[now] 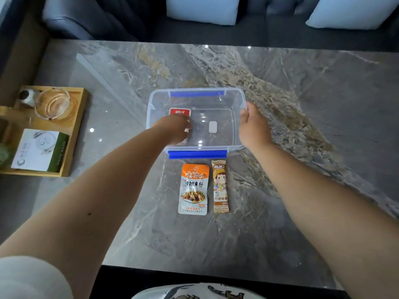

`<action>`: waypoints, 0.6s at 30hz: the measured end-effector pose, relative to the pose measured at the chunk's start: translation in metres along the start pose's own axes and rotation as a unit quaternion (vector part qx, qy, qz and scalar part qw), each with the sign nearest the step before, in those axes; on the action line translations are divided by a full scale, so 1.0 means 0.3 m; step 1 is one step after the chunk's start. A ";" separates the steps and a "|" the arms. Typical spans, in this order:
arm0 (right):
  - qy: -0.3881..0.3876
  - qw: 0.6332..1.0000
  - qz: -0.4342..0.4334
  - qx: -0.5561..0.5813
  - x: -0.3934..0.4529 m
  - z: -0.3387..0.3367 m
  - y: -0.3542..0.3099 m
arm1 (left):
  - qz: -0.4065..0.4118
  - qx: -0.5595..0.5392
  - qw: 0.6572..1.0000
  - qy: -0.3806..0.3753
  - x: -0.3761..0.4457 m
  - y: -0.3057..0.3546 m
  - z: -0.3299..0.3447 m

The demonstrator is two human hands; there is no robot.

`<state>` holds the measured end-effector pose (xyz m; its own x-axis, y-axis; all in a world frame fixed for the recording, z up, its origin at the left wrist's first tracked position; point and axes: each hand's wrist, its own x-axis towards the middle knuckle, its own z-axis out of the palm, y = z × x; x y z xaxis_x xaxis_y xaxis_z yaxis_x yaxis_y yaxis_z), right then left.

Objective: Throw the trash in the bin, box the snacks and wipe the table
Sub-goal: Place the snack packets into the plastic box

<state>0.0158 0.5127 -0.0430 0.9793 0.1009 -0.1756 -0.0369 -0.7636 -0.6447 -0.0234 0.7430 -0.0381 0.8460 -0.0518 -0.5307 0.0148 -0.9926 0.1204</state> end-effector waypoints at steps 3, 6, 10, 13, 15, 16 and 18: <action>-0.003 1.000 0.002 -0.002 -0.001 0.001 -0.001 | -0.032 0.014 0.999 -0.006 -0.005 -0.024 -0.005; 0.000 1.000 -0.003 -0.010 -0.003 -0.001 0.000 | -0.077 0.029 0.997 -0.005 -0.019 -0.016 -0.007; 0.002 1.000 -0.006 -0.029 -0.002 -0.001 -0.004 | -0.075 0.063 0.995 -0.013 -0.036 -0.002 -0.005; 0.004 0.999 -0.001 -0.038 -0.005 -0.002 -0.007 | -0.044 0.032 0.998 0.029 -0.068 -0.009 -0.042; 0.006 0.999 0.002 -0.038 -0.006 -0.004 -0.010 | -0.025 -0.058 0.988 0.141 -0.129 -0.003 -0.069; 0.007 0.999 0.003 -0.039 -0.005 -0.005 -0.012 | -0.006 -0.095 0.970 0.224 -0.174 0.007 -0.071; 0.009 0.999 0.005 -0.045 -0.007 -0.007 -0.014 | 0.004 -0.187 0.911 0.367 -0.285 0.035 -0.035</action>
<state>0.0144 0.5144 -0.0385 0.9824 0.0819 -0.1681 -0.0299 -0.8187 -0.5734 -0.0900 0.7380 0.0173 0.9733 0.1652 0.1592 0.0718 -0.8785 0.4724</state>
